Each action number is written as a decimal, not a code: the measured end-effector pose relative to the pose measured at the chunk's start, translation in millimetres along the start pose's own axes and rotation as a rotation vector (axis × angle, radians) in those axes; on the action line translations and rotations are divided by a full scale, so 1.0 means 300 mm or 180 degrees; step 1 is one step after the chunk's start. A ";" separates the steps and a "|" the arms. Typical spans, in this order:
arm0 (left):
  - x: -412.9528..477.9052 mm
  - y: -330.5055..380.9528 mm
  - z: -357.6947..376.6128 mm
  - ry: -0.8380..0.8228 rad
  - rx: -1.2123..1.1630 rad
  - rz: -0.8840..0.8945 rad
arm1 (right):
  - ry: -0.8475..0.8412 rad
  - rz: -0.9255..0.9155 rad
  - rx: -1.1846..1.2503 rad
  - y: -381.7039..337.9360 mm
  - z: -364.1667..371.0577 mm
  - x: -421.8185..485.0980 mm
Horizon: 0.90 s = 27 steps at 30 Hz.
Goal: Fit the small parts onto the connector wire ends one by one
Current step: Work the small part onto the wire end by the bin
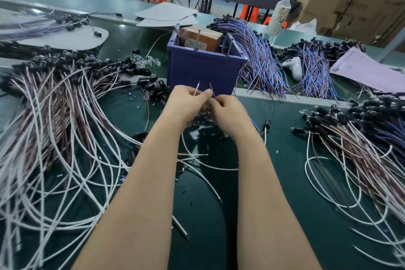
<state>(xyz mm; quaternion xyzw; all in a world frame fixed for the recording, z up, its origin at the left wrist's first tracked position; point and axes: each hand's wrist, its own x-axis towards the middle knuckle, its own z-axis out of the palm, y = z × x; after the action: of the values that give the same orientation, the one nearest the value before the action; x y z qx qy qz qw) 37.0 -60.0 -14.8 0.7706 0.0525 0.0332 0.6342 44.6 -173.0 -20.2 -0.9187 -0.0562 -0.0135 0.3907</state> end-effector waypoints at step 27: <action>0.040 -0.048 0.039 0.0986 -0.0086 -0.0102 | 0.0164 0.0031 -0.0160 0.001 0.015 -0.008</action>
<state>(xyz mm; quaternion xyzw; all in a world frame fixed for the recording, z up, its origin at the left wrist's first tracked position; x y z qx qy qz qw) 49.8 -67.2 -31.3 0.7468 0.1616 0.1423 0.6292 42.1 -170.3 -23.6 -0.9278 -0.0413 -0.0367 0.3689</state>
